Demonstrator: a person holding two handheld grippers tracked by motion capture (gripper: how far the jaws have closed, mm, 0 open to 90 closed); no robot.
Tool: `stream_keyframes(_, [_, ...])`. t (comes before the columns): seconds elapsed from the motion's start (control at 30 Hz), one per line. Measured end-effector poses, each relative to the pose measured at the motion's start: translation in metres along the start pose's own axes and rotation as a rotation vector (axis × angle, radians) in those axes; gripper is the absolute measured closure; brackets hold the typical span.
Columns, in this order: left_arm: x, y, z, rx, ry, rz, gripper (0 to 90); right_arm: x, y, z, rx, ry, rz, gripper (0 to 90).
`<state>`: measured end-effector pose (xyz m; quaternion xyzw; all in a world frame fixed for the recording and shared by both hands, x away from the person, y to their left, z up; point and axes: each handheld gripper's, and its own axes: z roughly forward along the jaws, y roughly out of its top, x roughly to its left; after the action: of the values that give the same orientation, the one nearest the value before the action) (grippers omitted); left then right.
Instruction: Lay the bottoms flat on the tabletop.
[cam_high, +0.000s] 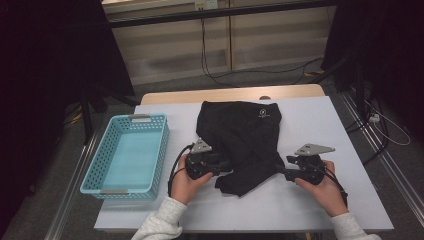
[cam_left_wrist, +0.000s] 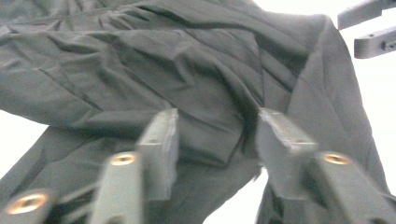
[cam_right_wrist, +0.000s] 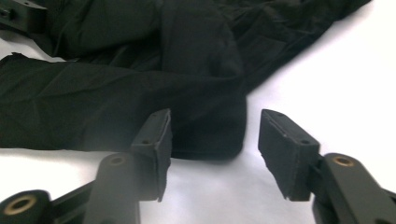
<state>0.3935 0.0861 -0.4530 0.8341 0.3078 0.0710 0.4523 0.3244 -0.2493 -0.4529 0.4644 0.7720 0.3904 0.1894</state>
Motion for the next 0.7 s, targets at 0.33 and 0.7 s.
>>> stream_keyframes(0.33, [-0.003, 0.000, 0.015, 0.023, 0.008, 0.038, 56.6, 0.015, -0.003, 0.002, 0.003, -0.006, -0.027, 35.1])
stream_keyframes(0.7, [-0.004, 0.002, 0.028, 0.085, -0.019, 0.002, 89.0, 0.021, -0.011, -0.005, 0.014, -0.010, -0.038, 34.6])
